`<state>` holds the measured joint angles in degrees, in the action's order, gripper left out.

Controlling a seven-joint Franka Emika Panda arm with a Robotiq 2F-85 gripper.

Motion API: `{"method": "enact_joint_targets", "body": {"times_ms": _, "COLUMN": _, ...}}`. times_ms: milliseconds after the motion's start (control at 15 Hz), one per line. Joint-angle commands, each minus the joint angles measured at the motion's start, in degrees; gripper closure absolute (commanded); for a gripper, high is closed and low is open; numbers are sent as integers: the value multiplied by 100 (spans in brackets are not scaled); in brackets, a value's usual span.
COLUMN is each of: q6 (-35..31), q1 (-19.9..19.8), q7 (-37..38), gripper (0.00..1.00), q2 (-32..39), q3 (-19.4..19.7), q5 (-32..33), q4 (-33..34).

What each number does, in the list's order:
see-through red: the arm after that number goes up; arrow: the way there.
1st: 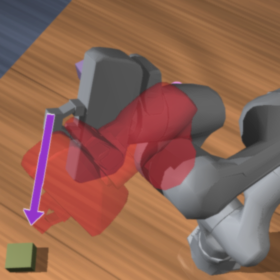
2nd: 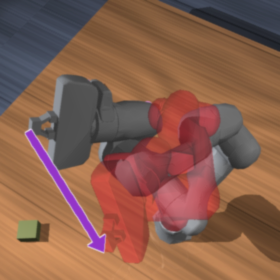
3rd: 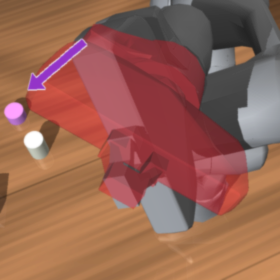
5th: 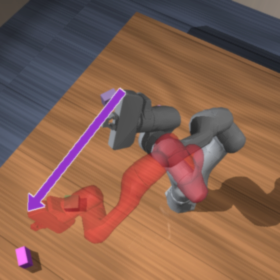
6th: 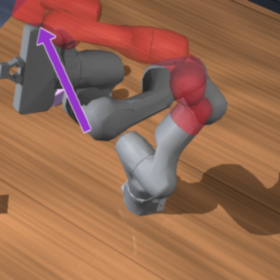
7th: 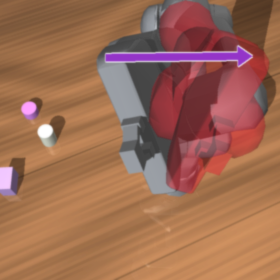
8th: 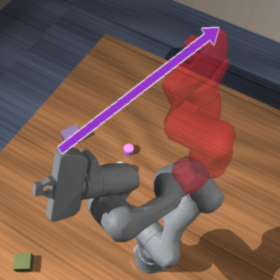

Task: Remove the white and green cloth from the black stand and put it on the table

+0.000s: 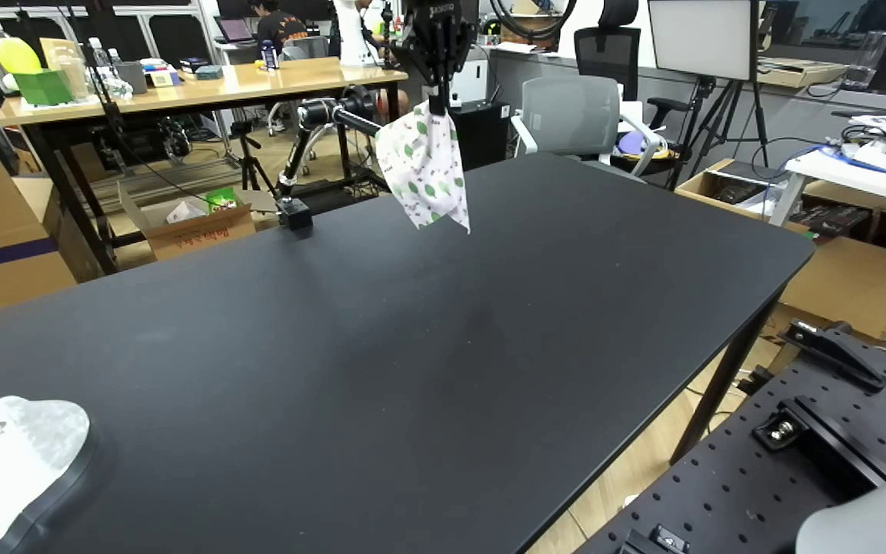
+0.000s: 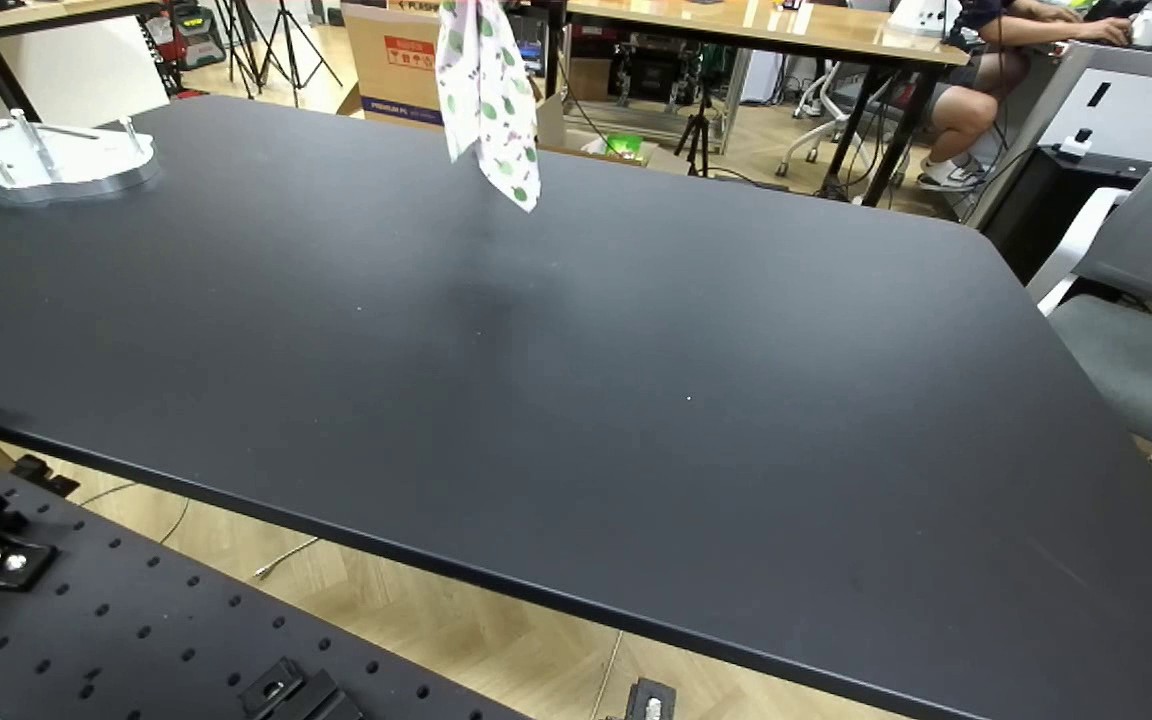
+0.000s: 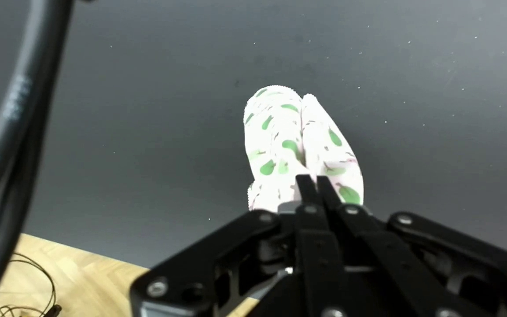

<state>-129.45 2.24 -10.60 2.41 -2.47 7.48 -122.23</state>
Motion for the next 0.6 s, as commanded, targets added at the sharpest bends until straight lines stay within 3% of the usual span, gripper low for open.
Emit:
{"method": "enact_joint_targets", "body": {"times_ms": 0, "q6": 70, "q1": 1, "q7": -72, "gripper": 99, "q2": -185, "q3": -4, "q5": -63, "q4": -20}}
{"method": "enact_joint_targets", "body": {"times_ms": 267, "q6": 136, "q1": 44, "q7": -52, "gripper": 99, "q2": -511, "q3": -39, "q5": -62, "q4": -227}}
{"method": "enact_joint_targets", "body": {"times_ms": 533, "q6": 146, "q1": 68, "q7": 444, "gripper": 99, "q2": -1215, "q3": -71, "q5": 60, "q4": -775}}
